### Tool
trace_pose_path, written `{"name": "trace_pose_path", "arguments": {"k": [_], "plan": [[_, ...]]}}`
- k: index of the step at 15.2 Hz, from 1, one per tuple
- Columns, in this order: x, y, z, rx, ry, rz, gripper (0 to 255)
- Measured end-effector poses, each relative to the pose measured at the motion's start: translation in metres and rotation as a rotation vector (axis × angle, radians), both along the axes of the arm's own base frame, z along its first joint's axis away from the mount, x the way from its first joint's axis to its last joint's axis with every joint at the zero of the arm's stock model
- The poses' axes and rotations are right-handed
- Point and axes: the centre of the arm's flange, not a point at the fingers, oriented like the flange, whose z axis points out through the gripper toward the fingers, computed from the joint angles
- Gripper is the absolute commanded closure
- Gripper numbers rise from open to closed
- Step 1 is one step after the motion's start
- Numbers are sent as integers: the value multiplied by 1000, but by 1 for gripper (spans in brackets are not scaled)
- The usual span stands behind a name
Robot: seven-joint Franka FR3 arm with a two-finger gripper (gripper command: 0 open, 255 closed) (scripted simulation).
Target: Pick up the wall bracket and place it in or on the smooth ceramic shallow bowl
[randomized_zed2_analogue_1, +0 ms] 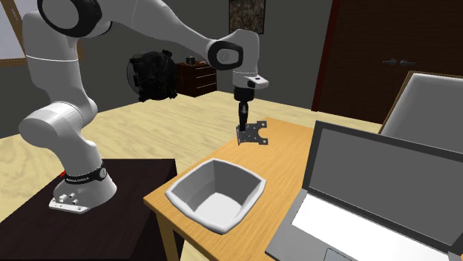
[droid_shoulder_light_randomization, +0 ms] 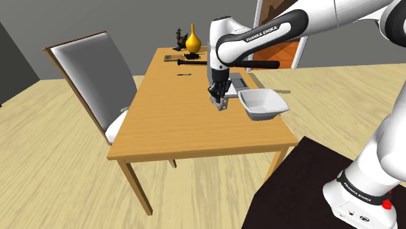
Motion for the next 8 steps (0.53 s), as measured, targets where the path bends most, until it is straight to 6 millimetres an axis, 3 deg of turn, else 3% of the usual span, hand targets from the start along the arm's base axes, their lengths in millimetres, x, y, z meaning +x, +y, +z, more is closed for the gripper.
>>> {"name": "trace_pose_path", "arguments": {"k": [8], "plan": [[1, -1, 42, 0, 0, 0, 255]]}}
